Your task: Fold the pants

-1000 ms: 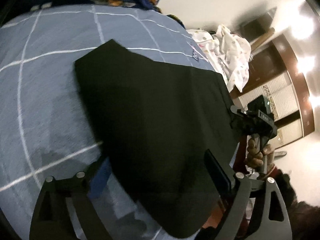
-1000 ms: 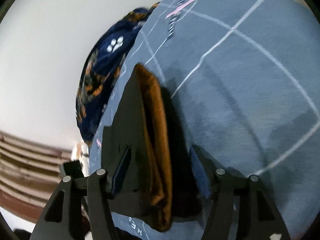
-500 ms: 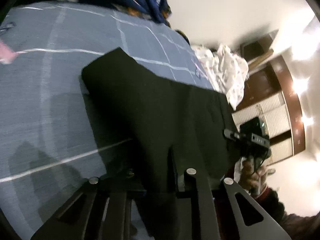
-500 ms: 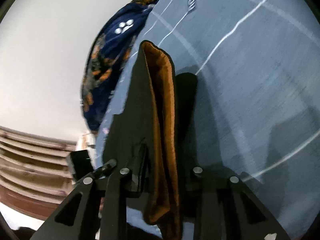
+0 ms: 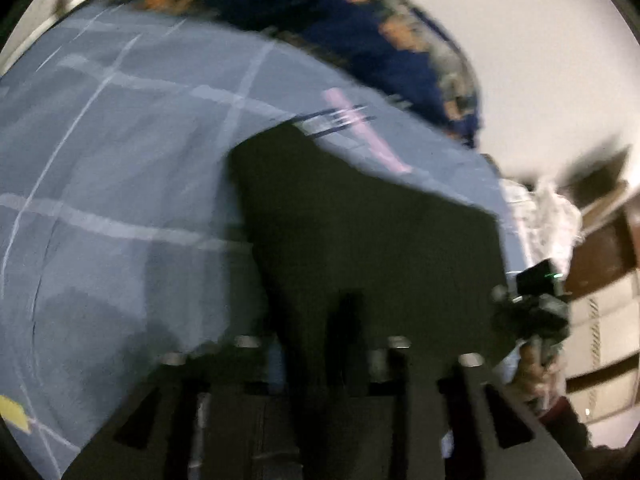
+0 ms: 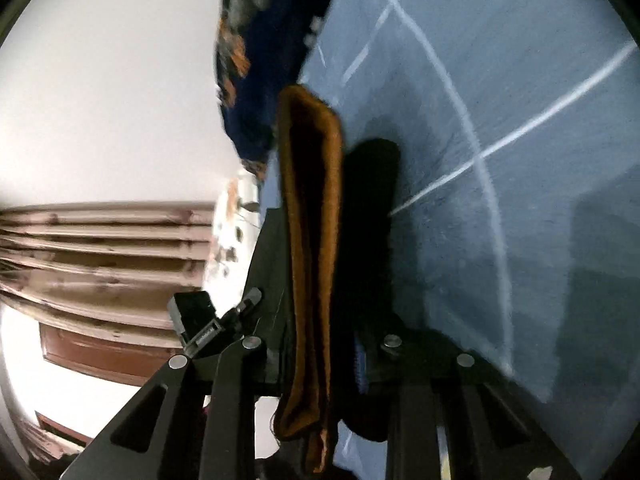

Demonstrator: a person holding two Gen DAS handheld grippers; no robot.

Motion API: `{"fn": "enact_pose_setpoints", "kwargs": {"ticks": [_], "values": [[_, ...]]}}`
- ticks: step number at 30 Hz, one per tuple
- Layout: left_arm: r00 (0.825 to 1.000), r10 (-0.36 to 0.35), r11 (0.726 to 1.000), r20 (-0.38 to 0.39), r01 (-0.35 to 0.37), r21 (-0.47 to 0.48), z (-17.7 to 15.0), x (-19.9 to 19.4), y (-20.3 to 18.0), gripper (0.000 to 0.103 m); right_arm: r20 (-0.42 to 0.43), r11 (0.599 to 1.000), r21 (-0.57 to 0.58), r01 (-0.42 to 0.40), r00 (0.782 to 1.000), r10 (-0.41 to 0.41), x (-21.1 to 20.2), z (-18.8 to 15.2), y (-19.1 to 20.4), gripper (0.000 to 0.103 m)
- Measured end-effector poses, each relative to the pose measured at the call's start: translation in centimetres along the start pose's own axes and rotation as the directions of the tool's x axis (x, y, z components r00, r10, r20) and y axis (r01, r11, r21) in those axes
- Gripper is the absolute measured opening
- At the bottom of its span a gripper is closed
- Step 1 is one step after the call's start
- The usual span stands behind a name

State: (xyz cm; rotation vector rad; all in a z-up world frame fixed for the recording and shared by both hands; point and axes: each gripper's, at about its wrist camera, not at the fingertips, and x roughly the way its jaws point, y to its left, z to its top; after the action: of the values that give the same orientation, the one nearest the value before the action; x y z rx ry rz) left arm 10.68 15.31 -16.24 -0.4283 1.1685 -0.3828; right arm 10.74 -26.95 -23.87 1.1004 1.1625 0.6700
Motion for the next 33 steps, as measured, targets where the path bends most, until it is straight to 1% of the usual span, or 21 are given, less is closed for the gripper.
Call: {"fn": "enact_pose_setpoints", "kwargs": {"ticks": [1,2,4,5,6,8,10,11,12,13,14,16,17,19,21,23,25,27,28,30,33], "values": [[1.000,0.008,1.000,0.013,-0.008,-0.012,-0.3,-0.1,0.4,0.045,0.009,1.000,0.000,0.005,1.000,-0.005,-0.2,-0.1,0.1,0.024],[1.000,0.001,1.000,0.030,0.000,-0.022,-0.5,-0.2,0.7,0.048,0.021,1.000,-0.002,0.030,0.999,-0.030,-0.8,-0.3,0.3,0.028],[0.997,0.028,0.999,0.072,-0.025,-0.042,-0.8,-0.7,0.9,0.056,0.082,0.996,-0.006,0.085,0.993,-0.084,-3.0,-0.7,0.6,0.030],[0.995,0.047,0.998,0.085,-0.043,-0.045,-0.8,-1.0,0.7,0.056,0.120,0.997,0.009,0.075,0.990,-0.076,-4.5,-1.0,0.6,0.030],[0.993,0.061,0.997,0.099,-0.057,-0.042,-0.9,-1.4,0.8,0.056,0.163,0.998,0.033,0.048,0.985,-0.053,-6.3,-1.5,0.6,0.030],[0.983,0.107,0.994,0.146,-0.103,-0.035,-1.3,-2.7,0.3,0.056,0.195,1.000,0.029,0.005,0.981,-0.011,-8.5,-2.8,1.4,0.030],[0.975,0.121,0.993,0.184,-0.121,-0.009,-1.9,-3.6,-0.4,0.058,0.192,1.000,0.013,-0.026,0.981,0.023,-9.7,-4.3,2.8,0.030],[0.973,0.119,0.992,0.196,-0.123,0.007,-2.6,-4.2,-0.8,0.060,0.180,0.998,0.020,-0.060,0.982,0.055,-9.9,-5.1,3.3,0.030],[0.974,0.111,0.993,0.200,-0.117,0.023,-2.9,-4.3,-1.3,0.066,0.168,0.997,0.032,-0.077,0.983,0.071,-9.8,-5.7,3.5,0.030],[0.974,0.103,0.993,0.202,-0.112,0.030,-3.0,-4.5,-1.1,0.070,0.158,0.997,0.044,-0.055,0.986,0.048,-9.5,-6.2,3.6,0.030],[0.974,0.087,0.994,0.210,-0.098,0.043,-3.2,-4.5,-1.5,0.070,0.156,0.999,0.042,-0.006,0.988,-0.001,-8.9,-6.5,3.8,0.030],[0.976,0.075,0.995,0.204,-0.088,0.053,-3.4,-4.7,-1.6,0.070,0.158,0.997,0.033,0.073,0.984,-0.077,-7.8,-6.2,4.0,0.030],[0.978,0.076,0.995,0.193,-0.088,0.055,-3.4,-4.5,-1.7,0.070,0.157,0.994,0.048,0.101,0.982,-0.108,-7.2,-5.9,3.8,0.030],[0.982,0.064,0.996,0.178,-0.074,0.047,-3.5,-4.4,-1.4,0.070,0.155,0.994,0.052,0.095,0.983,-0.102,-7.0,-5.5,3.0,0.030],[0.984,0.052,0.998,0.170,-0.059,0.036,-3.7,-4.4,-1.0,0.071,0.147,0.991,0.027,0.134,0.980,-0.136,-6.7,-5.4,3.3,0.030],[0.988,0.044,0.999,0.147,-0.046,0.008,-3.7,-4.0,-0.5,0.072,0.133,0.983,0.030,0.179,0.974,-0.181,-5.9,-4.9,3.4,0.030],[0.991,0.040,0.999,0.129,-0.038,-0.015,-3.9,-3.7,-0.2,0.072,0.134,0.982,0.030,0.185,0.973,-0.188,-5.7,-4.5,3.5,0.030],[0.992,0.039,0.999,0.119,-0.037,-0.022,-4.1,-3.5,-0.1,0.072,0.137,0.976,0.010,0.217,0.967,-0.217,-5.7,-4.3,4.1,0.014],[0.992,0.045,0.999,0.114,-0.043,-0.018,-4.2,-3.4,-0.1,0.072,0.139,0.972,-0.006,0.234,0.963,-0.231,-5.7,-4.4,4.6,0.012],[0.993,0.051,0.999,0.107,-0.049,-0.014,-4.3,-3.3,-0.2,0.072,0.161,0.971,-0.035,0.238,0.960,-0.230,-6.0,-4.8,5.9,0.012],[0.993,0.052,0.999,0.103,-0.050,-0.018,-4.3,-3.4,-0.3,0.072,0.171,0.985,-0.038,0.169,0.972,-0.161,-6.5,-5.9,7.8,0.011]]}}
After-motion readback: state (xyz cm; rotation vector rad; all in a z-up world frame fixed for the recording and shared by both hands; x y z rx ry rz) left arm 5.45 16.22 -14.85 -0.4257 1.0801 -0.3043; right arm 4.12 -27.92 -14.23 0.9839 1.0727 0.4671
